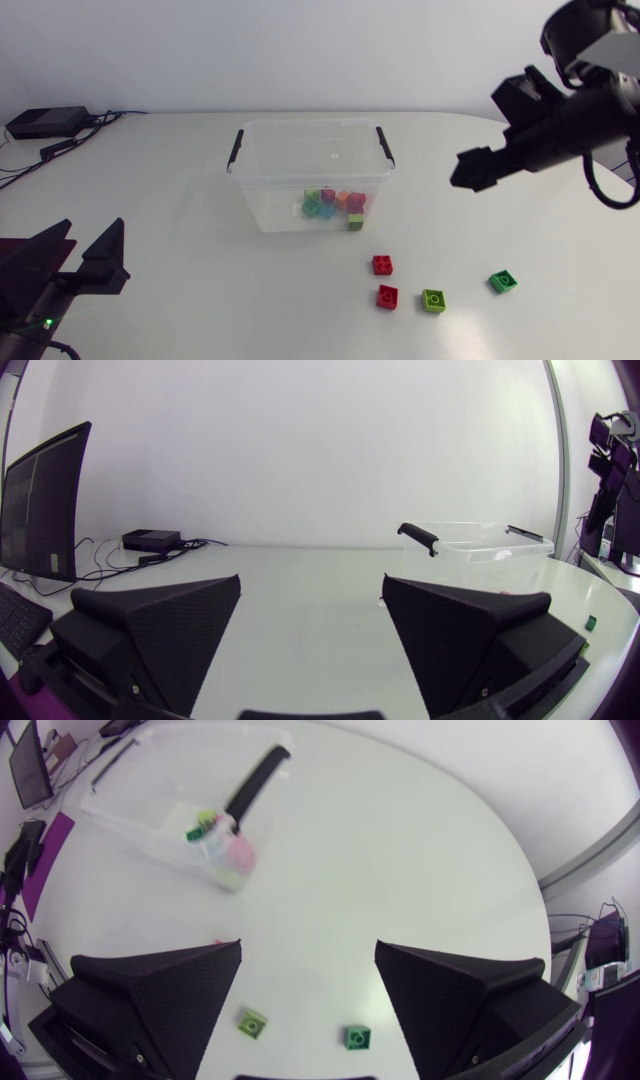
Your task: Pick up the duplo bricks and place them in the container
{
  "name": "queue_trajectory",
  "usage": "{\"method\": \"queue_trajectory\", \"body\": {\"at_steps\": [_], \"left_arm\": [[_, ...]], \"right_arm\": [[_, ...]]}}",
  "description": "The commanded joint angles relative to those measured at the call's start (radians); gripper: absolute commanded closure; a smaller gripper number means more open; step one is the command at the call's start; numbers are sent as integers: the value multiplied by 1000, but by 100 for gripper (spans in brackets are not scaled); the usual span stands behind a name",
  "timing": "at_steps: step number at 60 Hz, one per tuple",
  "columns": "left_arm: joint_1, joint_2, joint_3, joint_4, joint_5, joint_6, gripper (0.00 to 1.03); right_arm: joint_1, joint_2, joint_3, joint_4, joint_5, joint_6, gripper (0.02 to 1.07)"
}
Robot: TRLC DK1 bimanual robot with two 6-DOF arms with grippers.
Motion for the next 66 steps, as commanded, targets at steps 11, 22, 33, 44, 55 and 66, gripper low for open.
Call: {"method": "queue_trajectory", "body": {"at_steps": [11,22,33,44,55,66], "left_arm": [[8,-8,-16,0,-6,-22,4],[8,-8,-16,0,-6,-22,4],[7,-8,-16,0,-6,-22,4],[8,-8,-16,0,-6,-22,4],[7,-8,-16,0,-6,-22,4],[7,-8,-16,0,-6,-22,4]], "right_arm": [[-265,-15,-242,-54,7,-245,9],[-316,65,-372,45,50,-280,10],[-356,208,-438,203,58,-294,12],[-415,301,-411,259,58,-331,23],[-411,297,-427,285,30,-351,78],[-366,246,-404,257,29,-335,85]]}}
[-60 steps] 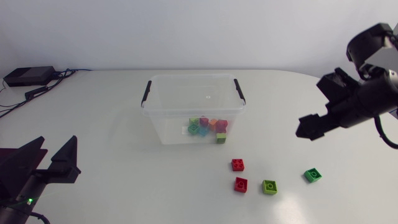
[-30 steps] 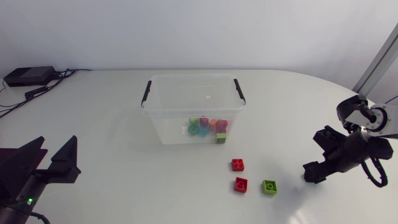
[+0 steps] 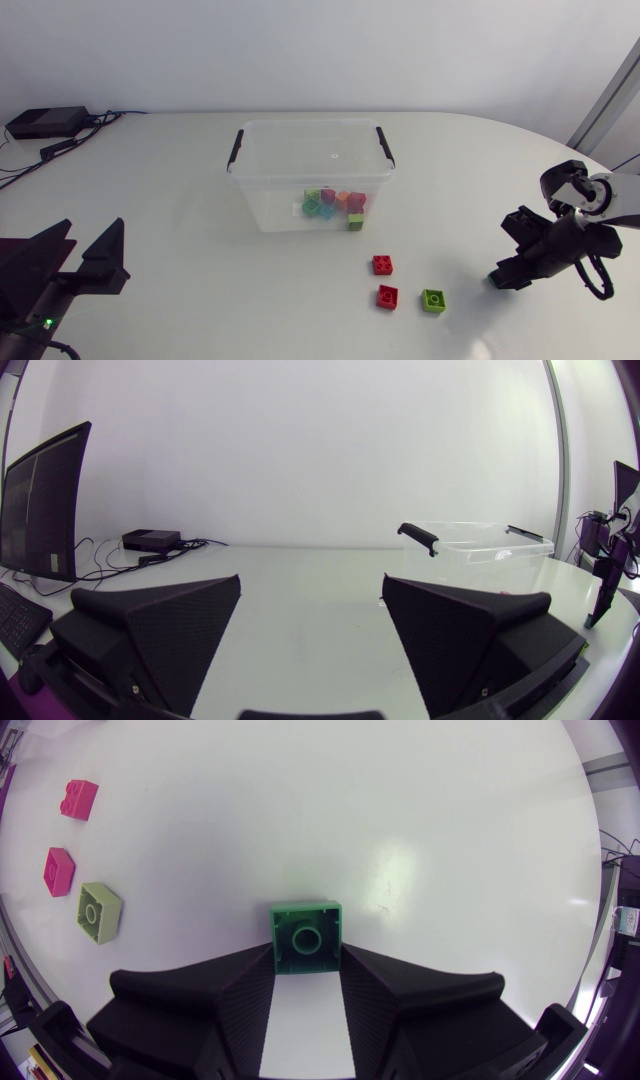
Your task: Pick up the duplo bricks and place them in the container
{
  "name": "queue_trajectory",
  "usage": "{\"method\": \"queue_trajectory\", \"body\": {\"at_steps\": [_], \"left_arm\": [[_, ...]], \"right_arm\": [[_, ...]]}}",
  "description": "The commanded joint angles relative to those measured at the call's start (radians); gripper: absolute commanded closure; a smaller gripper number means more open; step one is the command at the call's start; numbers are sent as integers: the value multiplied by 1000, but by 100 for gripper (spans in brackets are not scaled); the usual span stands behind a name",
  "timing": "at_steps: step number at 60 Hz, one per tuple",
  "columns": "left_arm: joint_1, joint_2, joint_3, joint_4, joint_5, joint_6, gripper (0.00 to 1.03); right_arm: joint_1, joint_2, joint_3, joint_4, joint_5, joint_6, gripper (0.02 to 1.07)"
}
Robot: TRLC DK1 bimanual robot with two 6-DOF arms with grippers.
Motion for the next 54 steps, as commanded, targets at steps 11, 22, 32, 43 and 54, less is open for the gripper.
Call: {"method": "queue_trajectory", "body": {"at_steps": [11,22,32,43,54], "left_arm": [[7,-9,-16,0,-6,-22,4],[7,-9,-16,0,-6,-22,4],[7,-9,-16,0,-6,-22,4],[7,-9,-16,0,-6,-22,4],[8,-9,-16,0,-6,-22,4]], "right_arm": [[172,-234,231,-255,-85,105,85],[463,-308,449,-252,-100,321,85],[607,-211,534,-84,-102,421,85],[688,-91,565,74,-99,469,85],[738,67,600,177,-68,486,60]]}}
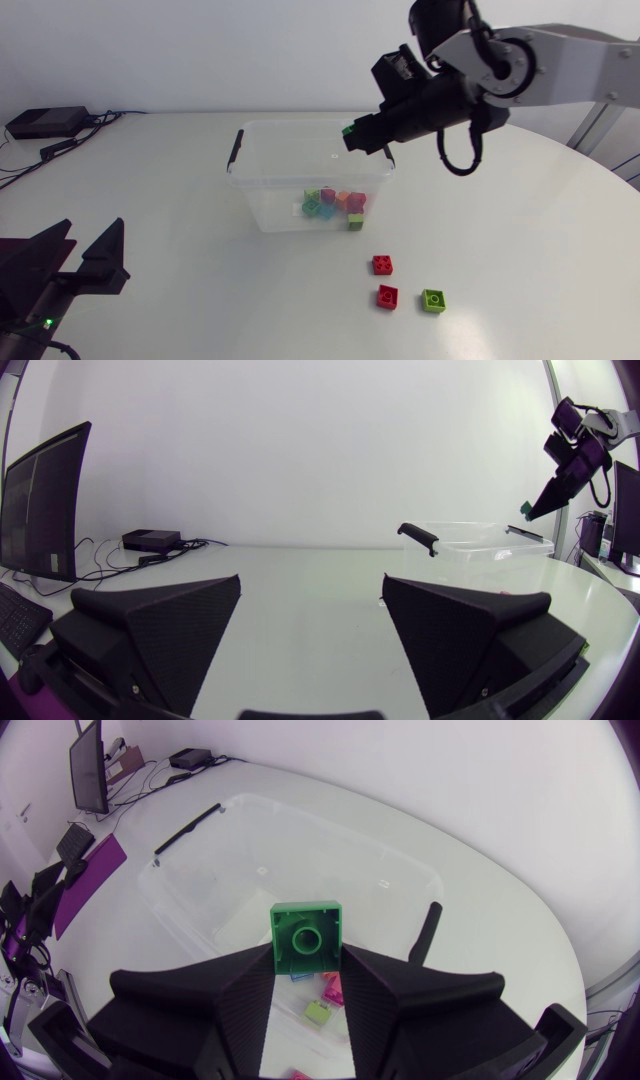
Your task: Pick up the duplo bricks and place them in the container
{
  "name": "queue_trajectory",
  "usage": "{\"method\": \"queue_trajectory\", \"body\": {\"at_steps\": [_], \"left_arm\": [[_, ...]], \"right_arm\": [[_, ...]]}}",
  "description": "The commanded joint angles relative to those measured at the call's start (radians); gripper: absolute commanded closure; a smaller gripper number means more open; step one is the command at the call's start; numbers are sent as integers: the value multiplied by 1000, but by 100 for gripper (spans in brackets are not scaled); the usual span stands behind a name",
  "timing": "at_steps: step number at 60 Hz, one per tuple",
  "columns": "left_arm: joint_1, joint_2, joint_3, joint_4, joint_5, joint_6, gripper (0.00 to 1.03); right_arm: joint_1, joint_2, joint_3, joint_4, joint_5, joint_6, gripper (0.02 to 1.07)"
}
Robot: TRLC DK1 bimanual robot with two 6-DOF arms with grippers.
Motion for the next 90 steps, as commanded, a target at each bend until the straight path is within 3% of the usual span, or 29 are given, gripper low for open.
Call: {"method": "queue_trajectory", "body": {"at_steps": [1,6,9,21,33,42,50,72,80,86,90], "left_arm": [[7,-9,-16,0,-6,-22,4],[7,-9,-16,0,-6,-22,4],[7,-9,-16,0,-6,-22,4],[7,-9,-16,0,-4,-22,4],[7,-9,-16,0,-6,-22,4],[7,-9,-16,0,-6,-22,4],[7,-9,-16,0,-6,-22,4],[7,-9,-16,0,-6,-22,4],[7,-9,-16,0,-6,-22,4],[7,-9,-16,0,-6,-22,4],[7,-9,-16,0,-6,-22,4]], "right_arm": [[28,52,28,28,22,27,53],[42,50,33,28,43,27,18],[47,12,22,22,57,20,10],[-11,-217,-88,-90,-17,-105,9],[-54,-356,-289,-409,-44,-452,7],[-44,-378,-450,-399,-83,-532,7],[-1,-286,-547,-318,-76,-546,7],[137,6,-549,-137,52,-521,8],[150,61,-533,-111,59,-521,17],[148,69,-533,-97,57,-524,40],[145,63,-536,-88,52,-529,68]]}}
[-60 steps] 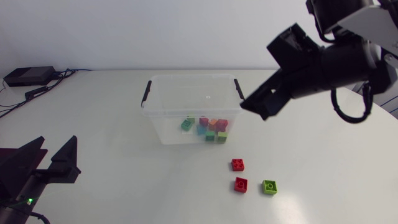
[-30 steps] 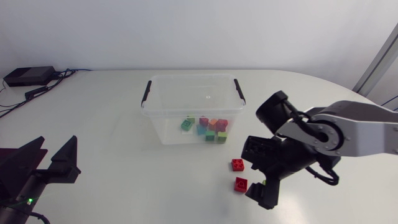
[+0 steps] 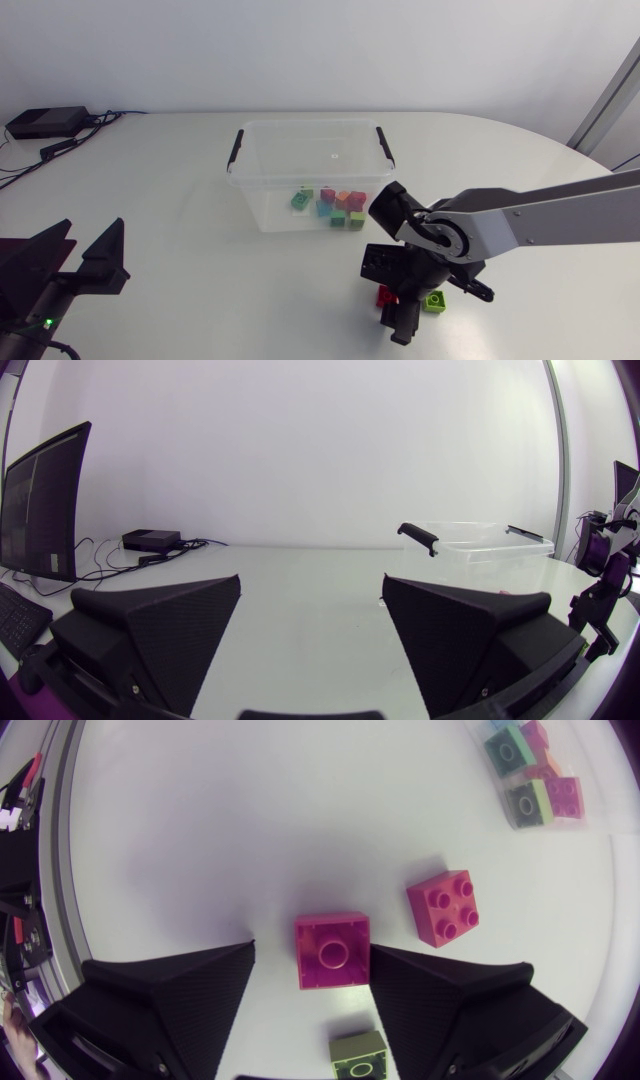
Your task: Pick up the duplo bricks and place them in the container
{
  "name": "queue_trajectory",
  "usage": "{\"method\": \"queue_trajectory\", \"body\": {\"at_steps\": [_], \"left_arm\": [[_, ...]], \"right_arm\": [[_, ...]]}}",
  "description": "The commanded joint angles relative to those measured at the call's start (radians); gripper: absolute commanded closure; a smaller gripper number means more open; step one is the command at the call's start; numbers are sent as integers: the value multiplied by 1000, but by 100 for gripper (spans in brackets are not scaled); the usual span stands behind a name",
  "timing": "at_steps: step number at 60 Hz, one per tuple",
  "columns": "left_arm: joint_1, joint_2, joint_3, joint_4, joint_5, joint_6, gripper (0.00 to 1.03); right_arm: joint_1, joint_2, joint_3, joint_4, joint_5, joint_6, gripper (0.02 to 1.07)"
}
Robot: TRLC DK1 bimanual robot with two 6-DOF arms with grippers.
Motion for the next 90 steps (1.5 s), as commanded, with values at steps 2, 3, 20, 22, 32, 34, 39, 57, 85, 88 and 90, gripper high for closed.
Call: {"method": "queue_trajectory", "body": {"at_steps": [2,3,20,22,32,34,39,57,85,88,90], "left_arm": [[7,-9,-16,0,-6,-22,4],[8,-9,-16,0,-6,-22,4],[7,-9,-16,0,-6,-22,4],[7,-9,-16,0,-6,-22,4],[7,-9,-16,0,-6,-22,4],[7,-9,-16,0,-6,-22,4],[7,-9,-16,0,-6,-22,4],[7,-9,-16,0,-6,-22,4],[7,-9,-16,0,-6,-22,4],[7,-9,-16,0,-6,-22,4],[7,-9,-16,0,-6,-22,4]], "right_arm": [[2,-4,6,10,-13,-18,81],[0,-8,7,8,-21,-20,81],[-27,-215,121,-182,-29,-14,88],[-41,-254,188,-225,-36,-9,88],[-84,-270,435,-244,-65,69,88],[-89,-260,454,-221,-65,86,88],[-98,-211,494,-118,-64,149,88],[-112,38,523,243,53,293,77],[-242,-312,388,-124,-161,-34,7],[-244,-339,340,-155,-154,-113,7],[-247,-350,306,-165,-150,-150,7]]}}
